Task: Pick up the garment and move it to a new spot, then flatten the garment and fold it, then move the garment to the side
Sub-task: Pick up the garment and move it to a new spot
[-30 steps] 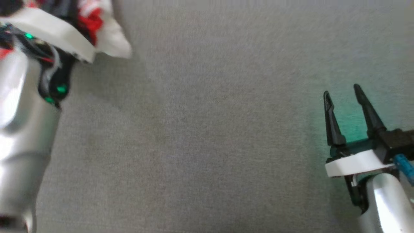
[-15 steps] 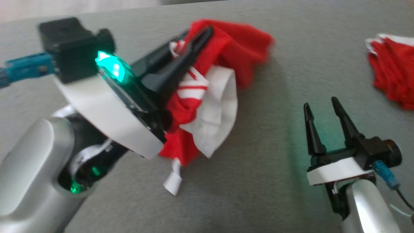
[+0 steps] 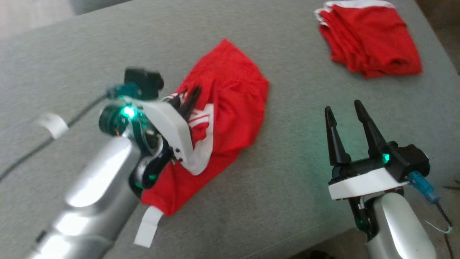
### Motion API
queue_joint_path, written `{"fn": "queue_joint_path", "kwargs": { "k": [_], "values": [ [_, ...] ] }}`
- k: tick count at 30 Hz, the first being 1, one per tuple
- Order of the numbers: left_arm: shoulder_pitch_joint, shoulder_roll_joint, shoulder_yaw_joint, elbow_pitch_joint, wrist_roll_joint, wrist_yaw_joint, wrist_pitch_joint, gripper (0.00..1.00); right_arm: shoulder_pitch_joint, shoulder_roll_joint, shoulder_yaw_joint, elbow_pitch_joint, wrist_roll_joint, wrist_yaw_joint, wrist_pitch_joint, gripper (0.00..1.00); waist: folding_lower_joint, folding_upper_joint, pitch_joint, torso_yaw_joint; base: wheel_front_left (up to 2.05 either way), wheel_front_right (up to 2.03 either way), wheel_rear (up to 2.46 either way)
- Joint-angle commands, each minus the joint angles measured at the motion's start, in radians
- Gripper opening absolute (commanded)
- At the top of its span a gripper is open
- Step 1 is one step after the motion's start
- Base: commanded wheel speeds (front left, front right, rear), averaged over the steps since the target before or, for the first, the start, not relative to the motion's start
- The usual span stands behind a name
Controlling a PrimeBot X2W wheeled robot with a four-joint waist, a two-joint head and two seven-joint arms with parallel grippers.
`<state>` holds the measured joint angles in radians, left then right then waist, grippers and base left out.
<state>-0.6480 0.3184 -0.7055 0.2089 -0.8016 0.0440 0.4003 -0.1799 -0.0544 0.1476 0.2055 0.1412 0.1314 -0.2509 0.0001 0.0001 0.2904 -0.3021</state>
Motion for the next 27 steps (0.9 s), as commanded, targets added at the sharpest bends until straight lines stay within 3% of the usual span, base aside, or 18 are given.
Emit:
{"fn": "queue_joint_path", "kwargs": {
  "k": [1,3,4,5,10,15,24,27],
  "values": [
    [-0.024,0.003,0.032,0.004,0.010,0.001,-0.028,0.00,-0.018,0.004,0.025,-0.034,0.005,-0.001,-0.011,1.00,-0.0001,-0.0001,0.016,-0.028,0.00,0.00,0.00],
    [-0.019,-0.035,0.025,0.103,0.028,-0.003,-0.097,0.04,-0.009,0.004,0.025,-0.033,0.008,-0.001,-0.011,1.00,-0.0001,-0.0001,0.012,-0.026,0.00,0.00,0.00],
    [-0.014,-0.057,0.023,0.140,0.027,-0.020,-0.138,0.37,-0.003,0.004,0.021,-0.032,0.006,-0.001,-0.011,1.00,-0.0001,-0.0001,0.005,-0.021,0.00,0.00,0.00],
    [-0.009,-0.076,0.024,0.176,0.025,-0.027,-0.171,1.00,0.002,0.004,0.016,-0.031,0.003,-0.001,-0.011,1.00,-0.0001,-0.0001,-0.001,-0.014,0.00,0.00,0.00],
    [-0.007,-0.124,0.016,0.249,0.101,-0.036,-0.398,1.00,0.021,0.004,-0.020,-0.035,-0.034,-0.001,-0.011,1.00,-0.0001,-0.0001,-0.050,0.045,0.00,0.00,0.00],
    [0.080,-0.123,0.023,0.192,0.160,0.004,-0.600,1.00,0.050,0.004,-0.079,-0.047,-0.081,-0.001,-0.011,1.00,-0.0001,-0.0001,-0.126,0.119,0.00,0.00,0.00],
    [0.378,-0.058,0.109,0.014,0.246,0.127,-0.661,1.00,0.118,0.004,-0.190,-0.058,-0.153,-0.001,-0.011,1.00,-0.0001,-0.0001,-0.213,0.256,0.00,0.00,0.00],
    [0.488,-0.060,0.171,-0.029,0.287,0.134,-0.662,1.00,0.147,0.001,-0.208,-0.046,-0.168,-0.001,-0.011,1.00,-0.0001,-0.0001,-0.240,0.292,0.00,0.00,0.00]
  ]
}}
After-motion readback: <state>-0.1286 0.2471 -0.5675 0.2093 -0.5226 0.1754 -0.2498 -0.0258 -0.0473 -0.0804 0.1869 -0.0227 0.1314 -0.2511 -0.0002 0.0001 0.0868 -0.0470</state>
